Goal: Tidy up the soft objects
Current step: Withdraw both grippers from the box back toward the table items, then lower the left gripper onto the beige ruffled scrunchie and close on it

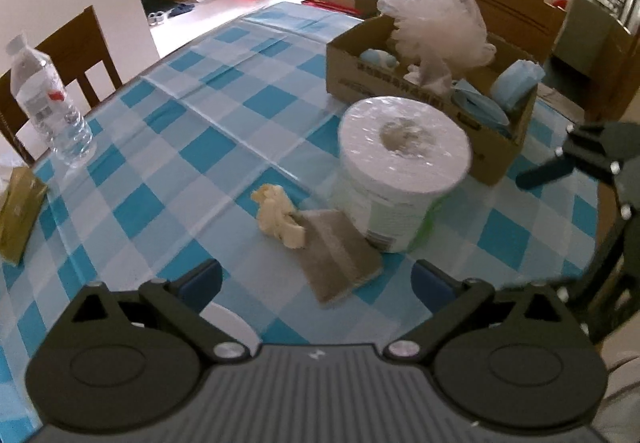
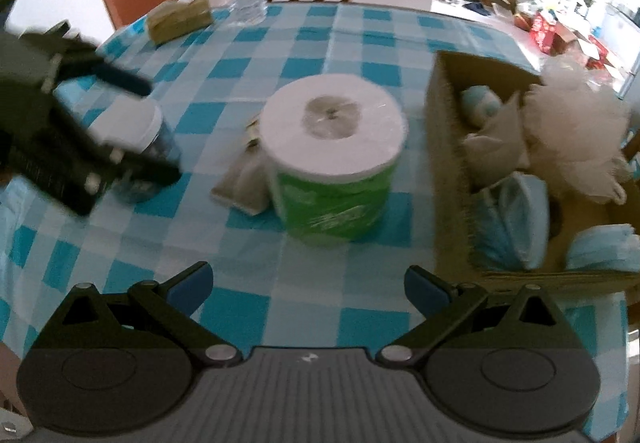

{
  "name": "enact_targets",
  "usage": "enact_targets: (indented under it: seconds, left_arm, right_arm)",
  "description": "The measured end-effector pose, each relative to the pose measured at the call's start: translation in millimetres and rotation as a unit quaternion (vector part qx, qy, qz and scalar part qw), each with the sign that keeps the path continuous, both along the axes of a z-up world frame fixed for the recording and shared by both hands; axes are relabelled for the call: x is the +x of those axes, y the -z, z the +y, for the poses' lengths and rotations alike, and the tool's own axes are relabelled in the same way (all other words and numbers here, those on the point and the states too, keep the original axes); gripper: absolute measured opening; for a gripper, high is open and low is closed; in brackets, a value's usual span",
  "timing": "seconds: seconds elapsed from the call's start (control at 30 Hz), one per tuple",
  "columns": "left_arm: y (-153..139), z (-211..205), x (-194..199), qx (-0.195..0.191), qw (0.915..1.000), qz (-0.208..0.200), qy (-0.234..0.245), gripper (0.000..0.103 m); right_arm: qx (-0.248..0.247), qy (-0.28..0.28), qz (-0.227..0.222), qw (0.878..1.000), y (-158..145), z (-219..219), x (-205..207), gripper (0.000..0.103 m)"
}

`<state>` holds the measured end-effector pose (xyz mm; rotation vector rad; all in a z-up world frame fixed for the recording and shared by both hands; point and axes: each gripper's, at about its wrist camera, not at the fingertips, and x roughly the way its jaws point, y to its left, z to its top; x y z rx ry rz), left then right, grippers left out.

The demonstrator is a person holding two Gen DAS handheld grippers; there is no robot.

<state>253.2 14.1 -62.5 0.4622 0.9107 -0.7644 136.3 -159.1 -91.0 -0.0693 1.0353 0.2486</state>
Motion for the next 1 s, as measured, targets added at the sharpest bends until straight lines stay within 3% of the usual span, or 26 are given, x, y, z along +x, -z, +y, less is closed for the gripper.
enact_targets:
  seconds: [0.27, 0.5, 0.63, 0.7, 0.77, 0.8, 1.0]
  left_arm:
    - [4, -7, 58, 0.014, 0.9998, -0.014, 0.011, 0.100]
    - [31, -17, 91, 0.033, 0.9988, 0.007, 0.035, 0.095]
    - [41, -17, 101, 0.022, 0.9986, 0.030, 0.038, 0.092]
    - [43, -20, 103, 0.018, 0.9984, 0.031, 0.044, 0.089]
    - [49, -25, 106, 0.024, 0.9976, 0.035, 0.054, 0.071]
    - [51, -27, 108, 0.027, 0.9974, 0.038, 0.056, 0.068]
    - [62, -30, 116, 0.013, 0.9950, 0.074, 0.067, 0.066]
  right_arm:
    - [-0.011, -0.041, 0.010, 0.999, 14, 35, 0, 0.103]
    - [-0.032, -0.081, 0.000, 0.996, 28, 65, 5, 0.103]
    - [-0.036, -0.096, 0.004, 0.995, 36, 75, 8, 0.103]
    - [-0.038, -0.104, 0.006, 0.994, 39, 80, 9, 0.103]
    - [-0.045, -0.112, 0.005, 0.993, 43, 85, 10, 0.103]
    - [-0.046, -0.115, 0.007, 0.992, 44, 87, 10, 0.103]
    - [-0.043, -0.123, 0.011, 0.991, 48, 91, 15, 0.103]
